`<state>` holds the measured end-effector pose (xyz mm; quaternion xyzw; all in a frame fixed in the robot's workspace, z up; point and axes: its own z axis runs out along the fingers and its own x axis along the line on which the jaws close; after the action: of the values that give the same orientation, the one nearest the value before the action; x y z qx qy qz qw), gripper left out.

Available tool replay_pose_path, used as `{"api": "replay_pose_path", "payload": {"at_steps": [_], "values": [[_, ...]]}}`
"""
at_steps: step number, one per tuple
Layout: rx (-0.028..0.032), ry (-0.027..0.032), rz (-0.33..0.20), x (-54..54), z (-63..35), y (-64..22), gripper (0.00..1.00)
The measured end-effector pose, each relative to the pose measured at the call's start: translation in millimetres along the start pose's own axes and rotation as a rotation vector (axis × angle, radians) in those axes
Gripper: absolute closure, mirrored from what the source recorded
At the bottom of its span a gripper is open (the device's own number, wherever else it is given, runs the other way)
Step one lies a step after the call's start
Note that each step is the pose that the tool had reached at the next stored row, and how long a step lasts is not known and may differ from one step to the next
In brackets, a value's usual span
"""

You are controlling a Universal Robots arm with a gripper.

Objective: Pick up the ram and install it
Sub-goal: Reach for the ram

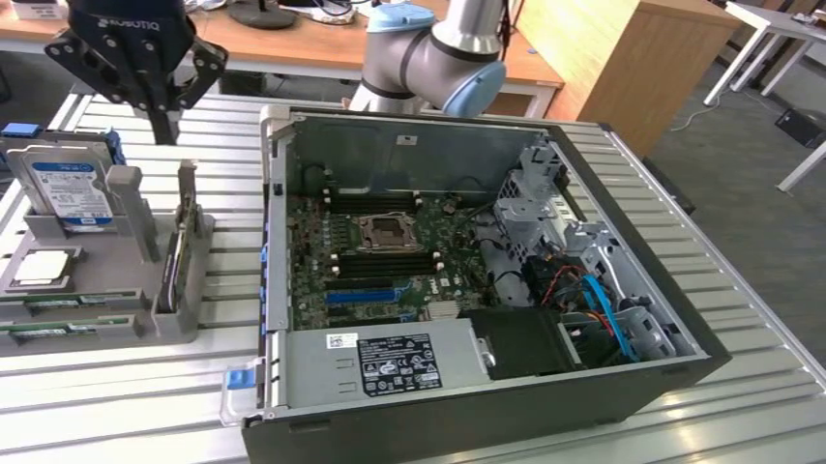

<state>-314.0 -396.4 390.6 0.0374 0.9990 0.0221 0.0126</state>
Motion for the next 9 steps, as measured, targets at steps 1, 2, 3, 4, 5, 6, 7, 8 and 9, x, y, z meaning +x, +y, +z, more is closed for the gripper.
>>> {"api": "replay_pose_path", "payload": {"at_steps": [1, 2, 3, 4, 5, 6, 7, 8, 9], "values": [[0.0001, 0.0000, 0.000, 3.9, -0.1, -0.2, 0.89], [0.0000, -0.0001, 0.000, 7.5, 0.0, -0.4, 0.89], [0.0001, 0.0000, 0.000, 10.8, -0.1, -0.6, 0.89], [0.0001, 0.0000, 0.000, 14.0, -0.2, -0.8, 0.89], [0.0001, 0.0001, 0.000, 17.0, -0.2, -1.0, 0.89], [0.0001, 0.0001, 0.000, 19.8, -0.3, -1.2, 0.89], [0.0001, 0.0001, 0.000, 22.5, -0.3, -1.4, 0.89], [0.0001, 0.0001, 0.000, 24.8, -0.3, -1.5, 0.89], [0.0000, 0.0000, 0.000, 27.0, -0.3, -1.7, 0.89]]}}
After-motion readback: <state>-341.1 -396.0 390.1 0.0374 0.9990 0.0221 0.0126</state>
